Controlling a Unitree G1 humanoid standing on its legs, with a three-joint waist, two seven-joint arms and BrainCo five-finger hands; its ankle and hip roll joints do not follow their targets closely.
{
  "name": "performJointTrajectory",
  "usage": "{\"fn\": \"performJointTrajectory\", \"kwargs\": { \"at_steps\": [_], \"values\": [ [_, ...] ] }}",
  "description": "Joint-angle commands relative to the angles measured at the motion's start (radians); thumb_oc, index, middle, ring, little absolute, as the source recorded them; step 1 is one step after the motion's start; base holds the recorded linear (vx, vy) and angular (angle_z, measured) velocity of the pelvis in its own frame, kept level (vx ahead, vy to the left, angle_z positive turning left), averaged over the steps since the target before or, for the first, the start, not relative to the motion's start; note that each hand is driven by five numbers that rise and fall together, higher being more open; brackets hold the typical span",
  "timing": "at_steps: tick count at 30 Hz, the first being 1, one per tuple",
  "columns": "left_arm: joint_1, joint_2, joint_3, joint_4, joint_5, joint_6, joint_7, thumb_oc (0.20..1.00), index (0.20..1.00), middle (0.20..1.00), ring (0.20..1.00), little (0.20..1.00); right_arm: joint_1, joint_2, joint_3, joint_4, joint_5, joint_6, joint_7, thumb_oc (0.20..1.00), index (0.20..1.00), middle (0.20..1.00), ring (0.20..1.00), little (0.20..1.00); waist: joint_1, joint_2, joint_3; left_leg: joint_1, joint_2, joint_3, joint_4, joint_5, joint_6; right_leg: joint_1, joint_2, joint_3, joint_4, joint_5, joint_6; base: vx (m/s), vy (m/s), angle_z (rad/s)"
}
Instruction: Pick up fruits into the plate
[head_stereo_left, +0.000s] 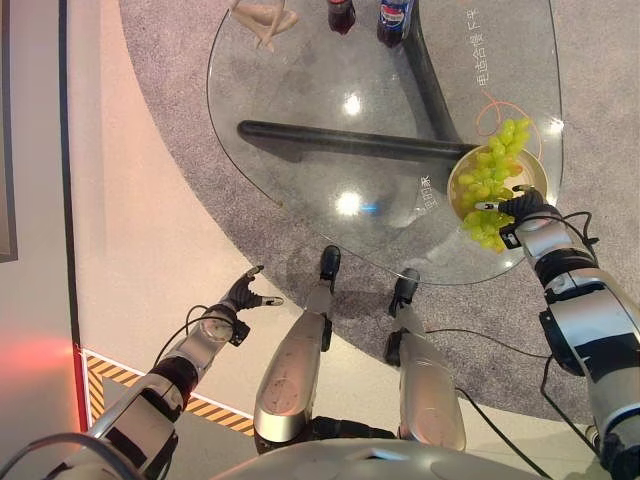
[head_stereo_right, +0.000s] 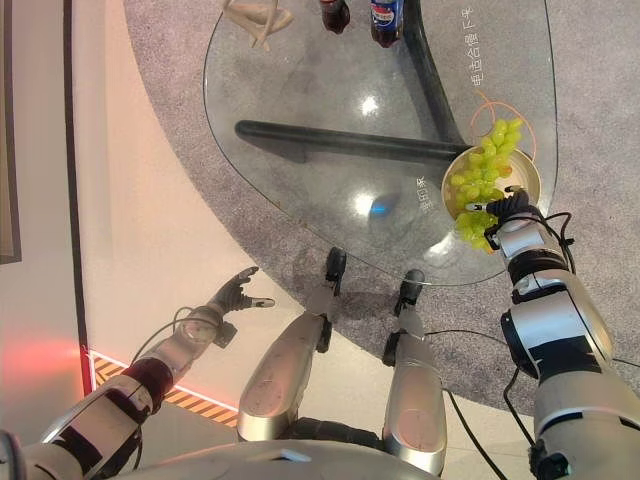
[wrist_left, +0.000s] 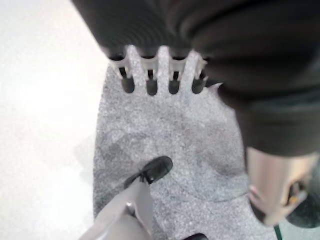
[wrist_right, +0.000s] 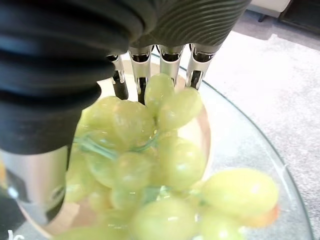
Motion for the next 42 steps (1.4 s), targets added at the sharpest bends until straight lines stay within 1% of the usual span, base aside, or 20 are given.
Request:
{"fn": "performJointTrajectory", "kwargs": {
  "at_steps": [1, 9, 15, 16, 17, 19, 20, 22, 23, 24, 26, 27, 29, 30, 31, 32, 34, 36, 41, 42],
  "values": [
    [0.02, -0.03, -0.022, 0.007, -0.026, -0.008, 0.013, 1.0, 1.0, 1.0, 1.0, 1.0, -0.044, -0.082, 0.062, 0.014, -0.013, 0.02, -0.023, 1.0, 1.0, 1.0, 1.0, 1.0, -0.012, 0.01, -0.016, -0.021, -0.047, 0.031, 0.133, -0.203, 0.032, -0.101, -0.052, 0.009, 0.143, -0.076, 0.011, 0.0, 0.0, 0.0],
    [0.009, -0.027, -0.014, 0.009, -0.022, 0.0, 0.008, 1.0, 1.0, 1.0, 1.0, 1.0, -0.012, -0.061, 0.044, 0.02, -0.002, 0.021, -0.031, 1.0, 1.0, 1.0, 1.0, 1.0, -0.015, -0.008, -0.016, 0.011, -0.037, 0.043, 0.12, -0.205, 0.03, -0.074, -0.047, 0.006, 0.14, -0.075, 0.015, 0.0, 0.0, 0.0],
    [0.016, -0.028, 0.01, 0.034, -0.014, 0.003, -0.012, 1.0, 1.0, 1.0, 1.0, 1.0, 0.048, -0.054, 0.006, -0.002, 0.04, -0.015, -0.05, 1.0, 1.0, 1.0, 1.0, 1.0, -0.025, -0.029, -0.016, 0.082, -0.025, 0.057, 0.101, -0.212, 0.025, -0.011, -0.041, 0.006, 0.129, -0.079, 0.017, 0.0, 0.0, 0.0],
    [0.022, -0.029, 0.016, 0.047, -0.022, 0.001, -0.018, 1.0, 1.0, 1.0, 1.0, 1.0, 0.08, -0.05, -0.013, -0.017, 0.075, -0.043, -0.058, 1.0, 1.0, 1.0, 1.0, 1.0, -0.031, -0.039, -0.02, 0.105, -0.022, 0.062, 0.099, -0.217, 0.024, 0.013, -0.038, 0.008, 0.122, -0.08, 0.016, 0.0, 0.0, 0.0],
    [0.023, -0.03, 0.017, 0.048, -0.025, 0.002, -0.021, 1.0, 1.0, 1.0, 1.0, 1.0, 0.087, -0.048, -0.016, -0.021, 0.083, -0.047, -0.06, 1.0, 1.0, 1.0, 1.0, 1.0, -0.032, -0.041, -0.022, 0.109, -0.021, 0.063, 0.098, -0.218, 0.023, 0.017, -0.037, 0.008, 0.12, -0.081, 0.016, 0.0, 0.0, 0.0],
    [0.043, -0.037, 0.04, 0.075, -0.059, -0.004, -0.049, 1.0, 1.0, 1.0, 1.0, 1.0, 0.171, -0.023, -0.054, -0.062, 0.158, -0.11, -0.045, 1.0, 1.0, 1.0, 1.0, 1.0, -0.04, -0.061, -0.051, 0.138, -0.015, 0.071, 0.093, -0.228, 0.022, 0.047, -0.034, 0.016, 0.106, -0.081, 0.018, 0.04, 0.01, 0.05],
    [0.055, -0.045, 0.057, 0.088, -0.083, -0.008, -0.07, 1.0, 1.0, 1.0, 1.0, 1.0, 0.226, -0.001, -0.076, -0.099, 0.227, -0.14, -0.03, 1.0, 1.0, 1.0, 1.0, 1.0, -0.045, -0.073, -0.062, 0.163, -0.012, 0.076, 0.088, -0.238, 0.021, 0.072, -0.03, 0.023, 0.098, -0.085, 0.017, 0.04, 0.011, 0.03],
    [0.075, -0.056, 0.091, 0.11, -0.099, -0.001, -0.102, 1.0, 1.0, 1.0, 1.0, 1.0, 0.315, 0.042, -0.116, -0.151, 0.302, -0.188, 0.014, 1.0, 1.0, 1.0, 1.0, 1.0, -0.056, -0.091, -0.09, 0.183, -0.009, 0.087, 0.084, -0.243, 0.02, 0.097, -0.028, 0.031, 0.081, -0.08, 0.018, 0.05, 0.01, -0.04],
    [0.079, -0.058, 0.095, 0.115, -0.097, -0.001, -0.105, 1.0, 1.0, 1.0, 1.0, 1.0, 0.331, 0.05, -0.121, -0.16, 0.318, -0.197, 0.014, 1.0, 1.0, 1.0, 1.0, 1.0, -0.057, -0.094, -0.095, 0.188, -0.009, 0.089, 0.083, -0.244, 0.021, 0.101, -0.027, 0.032, 0.079, -0.08, 0.018, 0.07, 0.006, -0.11],
    [0.096, -0.072, 0.119, 0.143, -0.103, 0.01, -0.122, 1.0, 1.0, 1.0, 1.0, 1.0, 0.411, 0.098, -0.145, -0.197, 0.352, -0.236, 0.039, 1.0, 1.0, 1.0, 1.0, 1.0, -0.068, -0.109, -0.121, 0.208, -0.004, 0.099, 0.081, -0.25, 0.02, 0.123, -0.024, 0.041, 0.07, -0.08, 0.018, 0.08, 0.002, -0.12],
    [0.115, -0.086, 0.141, 0.165, -0.098, 0.028, -0.125, 1.0, 1.0, 1.0, 1.0, 1.0, 0.492, 0.137, -0.159, -0.219, 0.345, -0.276, 0.065, 1.0, 1.0, 1.0, 1.0, 1.0, -0.074, -0.121, -0.15, 0.229, -0.001, 0.107, 0.076, -0.253, 0.021, 0.145, -0.022, 0.047, 0.06, -0.079, 0.021, 0.12, -0.015, -0.11],
    [0.145, -0.106, 0.177, 0.188, -0.124, 0.045, -0.136, 1.0, 1.0, 1.0, 1.0, 1.0, 0.595, 0.186, -0.167, -0.227, 0.364, -0.325, 0.095, 1.0, 1.0, 1.0, 1.0, 1.0, -0.081, -0.136, -0.188, 0.255, 0.003, 0.116, 0.069, -0.257, 0.023, 0.17, -0.022, 0.056, 0.054, -0.08, 0.025, 0.15, -0.045, -0.1],
    [0.178, -0.128, 0.219, 0.228, -0.128, 0.048, -0.151, 1.0, 1.0, 1.0, 1.0, 1.0, 0.691, 0.252, -0.183, -0.205, 0.38, -0.365, 0.143, 1.0, 1.0, 1.0, 1.0, 1.0, -0.089, -0.152, -0.233, 0.286, 0.006, 0.124, 0.06, -0.26, 0.025, 0.203, -0.021, 0.062, 0.043, -0.08, 0.028, 0.15, -0.054, -0.06],
    [0.179, -0.127, 0.219, 0.228, -0.128, 0.048, -0.151, 1.0, 1.0, 1.0, 1.0, 1.0, 0.693, 0.253, -0.183, -0.205, 0.38, -0.365, 0.143, 1.0, 1.0, 1.0, 1.0, 1.0, -0.089, -0.152, -0.234, 0.287, 0.006, 0.124, 0.06, -0.26, 0.025, 0.204, -0.02, 0.062, 0.042, -0.08, 0.028, 0.17, -0.049, -0.03],
    [0.204, -0.148, 0.248, 0.27, -0.122, 0.045, -0.165, 1.0, 1.0, 1.0, 1.0, 1.0, 0.758, 0.317, -0.181, -0.156, 0.372, -0.4, 0.169, 1.0, 1.0, 1.0, 1.0, 1.0, -0.097, -0.162, -0.275, 0.317, 0.006, 0.13, 0.05, -0.264, 0.027, 0.234, -0.015, 0.069, 0.032, -0.081, 0.029, 0.14, -0.024, -0.06],
    [0.209, -0.151, 0.254, 0.278, -0.119, 0.046, -0.171, 1.0, 1.0, 1.0, 1.0, 1.0, 0.769, 0.325, -0.182, -0.145, 0.367, -0.402, 0.176, 1.0, 1.0, 1.0, 1.0, 1.0, -0.099, -0.163, -0.284, 0.323, 0.005, 0.13, 0.048, -0.265, 0.028, 0.24, -0.014, 0.071, 0.029, -0.081, 0.029, 0.23, -0.016, -0.07],
    [0.242, -0.175, 0.275, 0.312, -0.09, 0.055, -0.185, 1.0, 1.0, 1.0, 1.0, 1.0, 0.824, 0.365, -0.185, -0.09, 0.364, -0.409, 0.205, 1.0, 1.0, 1.0, 1.0, 1.0, -0.107, -0.164, -0.331, 0.364, 0.004, 0.136, 0.036, -0.274, 0.032, 0.278, -0.01, 0.077, 0.017, -0.085, 0.029, 0.17, 0.025, -0.13],
    [0.263, -0.188, 0.287, 0.333, -0.081, 0.072, -0.194, 1.0, 1.0, 1.0, 1.0, 1.0, 0.857, 0.393, -0.198, -0.048, 0.376, -0.396, 0.232, 1.0, 1.0, 1.0, 1.0, 1.0, -0.117, -0.158, -0.363, 0.395, 0.001, 0.142, 0.025, -0.281, 0.037, 0.305, -0.005, 0.084, 0.007, -0.087, 0.028, 0.12, 0.048, -0.2],
    [0.297, -0.213, 0.313, 0.369, -0.068, 0.106, -0.223, 1.0, 1.0, 1.0, 1.0, 1.0, 0.906, 0.434, -0.213, 0.019, 0.339, -0.379, 0.291, 1.0, 1.0, 1.0, 1.0, 1.0, -0.142, -0.142, -0.397, 0.446, -0.001, 0.161, 0.007, -0.294, 0.043, 0.348, 0.004, 0.104, -0.009, -0.096, 0.023, 0.05, 0.043, -0.16],
    [0.304, -0.214, 0.322, 0.369, -0.07, 0.123, -0.234, 1.0, 1.0, 1.0, 1.0, 1.0, 0.918, 0.434, -0.214, 0.032, 0.323, -0.376, 0.311, 1.0, 1.0, 1.0, 1.0, 1.0, -0.148, -0.135, -0.403, 0.458, -0.001, 0.166, 0.004, -0.298, 0.043, 0.359, 0.005, 0.106, -0.013, -0.099, 0.023, 0.04, 0.043, -0.06]
  ]
}}
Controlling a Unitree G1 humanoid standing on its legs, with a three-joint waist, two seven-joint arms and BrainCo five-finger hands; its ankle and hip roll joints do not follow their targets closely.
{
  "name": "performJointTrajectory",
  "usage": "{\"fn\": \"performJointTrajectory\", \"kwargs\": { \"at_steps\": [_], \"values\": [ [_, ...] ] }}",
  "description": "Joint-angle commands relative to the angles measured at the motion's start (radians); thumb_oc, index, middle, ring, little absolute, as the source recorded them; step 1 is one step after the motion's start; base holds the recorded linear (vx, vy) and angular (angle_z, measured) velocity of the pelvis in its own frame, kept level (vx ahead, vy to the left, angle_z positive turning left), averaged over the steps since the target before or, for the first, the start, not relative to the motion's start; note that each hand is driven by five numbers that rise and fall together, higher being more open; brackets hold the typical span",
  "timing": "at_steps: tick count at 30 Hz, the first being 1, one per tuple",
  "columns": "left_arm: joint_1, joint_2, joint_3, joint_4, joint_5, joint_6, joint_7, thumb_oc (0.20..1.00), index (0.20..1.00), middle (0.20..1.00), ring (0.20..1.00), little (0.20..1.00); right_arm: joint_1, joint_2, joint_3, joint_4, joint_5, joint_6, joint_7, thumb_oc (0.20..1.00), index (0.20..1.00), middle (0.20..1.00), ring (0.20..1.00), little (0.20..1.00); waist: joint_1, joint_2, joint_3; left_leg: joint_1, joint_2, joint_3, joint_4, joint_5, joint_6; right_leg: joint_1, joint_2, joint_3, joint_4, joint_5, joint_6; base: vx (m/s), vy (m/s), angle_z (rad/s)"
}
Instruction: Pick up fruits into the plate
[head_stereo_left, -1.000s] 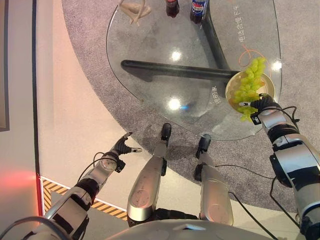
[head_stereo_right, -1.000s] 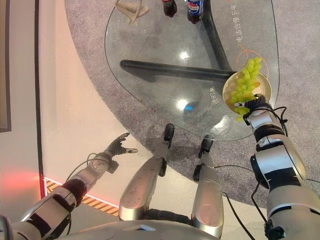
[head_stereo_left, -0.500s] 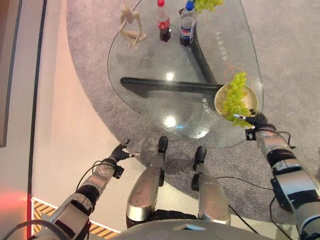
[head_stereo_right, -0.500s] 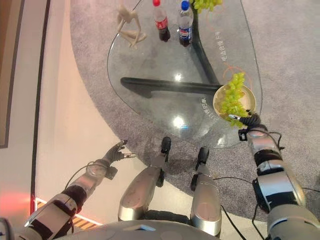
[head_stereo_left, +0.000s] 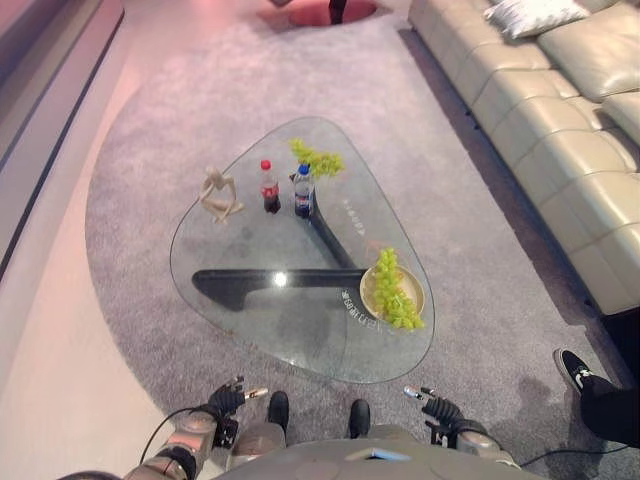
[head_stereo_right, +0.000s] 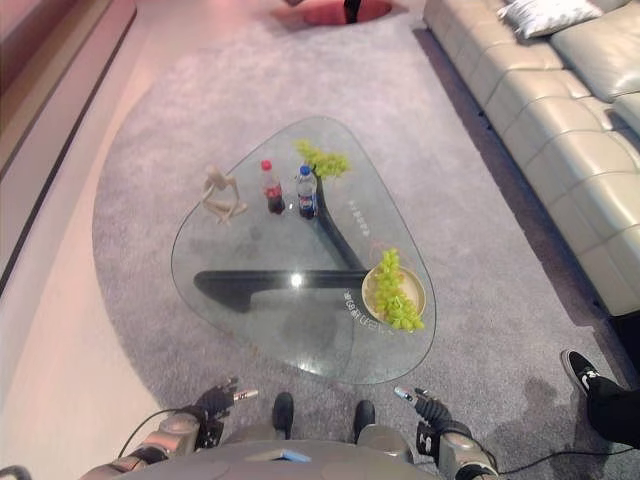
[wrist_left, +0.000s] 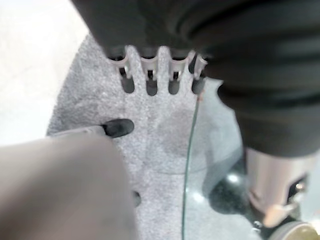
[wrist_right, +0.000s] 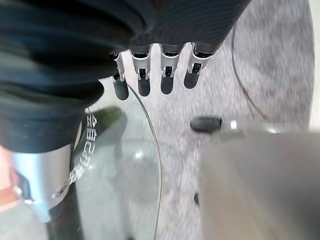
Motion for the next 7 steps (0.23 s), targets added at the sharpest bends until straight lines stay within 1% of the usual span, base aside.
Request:
{"fn": "performJointTrajectory", "kwargs": {
  "at_steps": [1, 3, 7],
  "values": [
    [-0.027, -0.033, 0.025, 0.053, 0.034, 0.031, -0.032, 1.0, 1.0, 1.0, 1.0, 1.0, -0.032, -0.014, -0.004, 0.03, -0.031, -0.015, 0.046, 1.0, 1.0, 1.0, 1.0, 1.0, 0.012, 0.042, 0.015, 0.093, -0.008, 0.083, 0.022, -0.173, 0.019, -0.004, 0.0, 0.027, 0.067, -0.064, 0.016, 0.04, 0.04, -0.11],
    [-0.02, -0.039, 0.027, 0.058, 0.029, 0.065, -0.034, 1.0, 1.0, 1.0, 1.0, 1.0, -0.021, -0.013, -0.007, 0.045, -0.029, 0.019, 0.035, 1.0, 1.0, 1.0, 1.0, 1.0, 0.002, 0.052, 0.005, 0.106, -0.01, 0.089, 0.018, -0.178, 0.021, 0.01, 0.001, 0.035, 0.06, -0.067, 0.015, 0.03, 0.038, -0.22],
    [-0.015, -0.048, 0.027, 0.065, 0.011, 0.079, -0.037, 1.0, 1.0, 1.0, 1.0, 1.0, -0.017, -0.014, -0.018, 0.057, -0.043, 0.021, 0.046, 1.0, 1.0, 1.0, 1.0, 1.0, -0.007, 0.061, -0.002, 0.119, -0.01, 0.092, 0.016, -0.183, 0.023, 0.019, 0.002, 0.042, 0.058, -0.07, 0.015, 0.01, 0.025, -0.09]
  ]
}}
